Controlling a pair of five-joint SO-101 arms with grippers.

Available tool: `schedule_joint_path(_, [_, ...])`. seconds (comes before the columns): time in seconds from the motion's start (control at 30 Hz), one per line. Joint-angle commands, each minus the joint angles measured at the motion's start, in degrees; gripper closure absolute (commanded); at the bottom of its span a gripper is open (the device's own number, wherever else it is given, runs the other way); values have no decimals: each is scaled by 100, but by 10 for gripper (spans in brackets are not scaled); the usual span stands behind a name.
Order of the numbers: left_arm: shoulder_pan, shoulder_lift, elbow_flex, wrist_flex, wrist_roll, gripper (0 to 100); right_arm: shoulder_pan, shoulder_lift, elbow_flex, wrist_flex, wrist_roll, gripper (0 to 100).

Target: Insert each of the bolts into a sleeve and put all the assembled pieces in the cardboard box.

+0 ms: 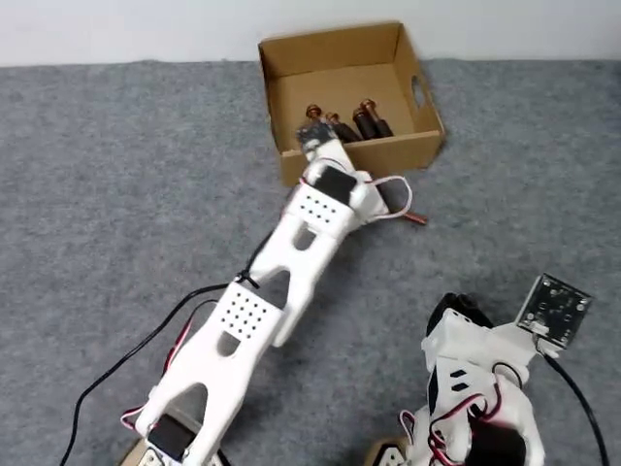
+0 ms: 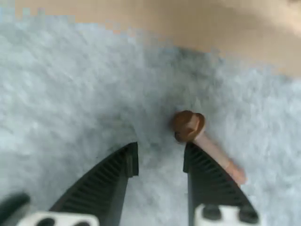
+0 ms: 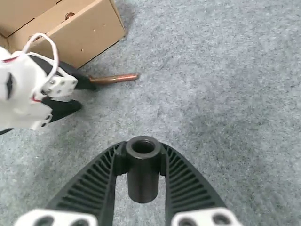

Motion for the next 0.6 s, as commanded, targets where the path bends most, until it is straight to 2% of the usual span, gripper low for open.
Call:
schedule_joint_path(0.0, [-255, -88, -277, 26, 9, 833, 57, 198, -35, -13, 35, 991])
schedule_joint_path(0.2, [-325, -114, -330, 149, -158, 833, 57, 198, -35, -13, 35, 991])
schedule_joint_path(0.4, [-44, -281, -1033, 519, -334, 833, 57, 198, -35, -13, 35, 991])
schedule_joint_path(0.57, [105, -255, -1367, 211, -360, 833, 57, 198, -26, -13, 35, 991])
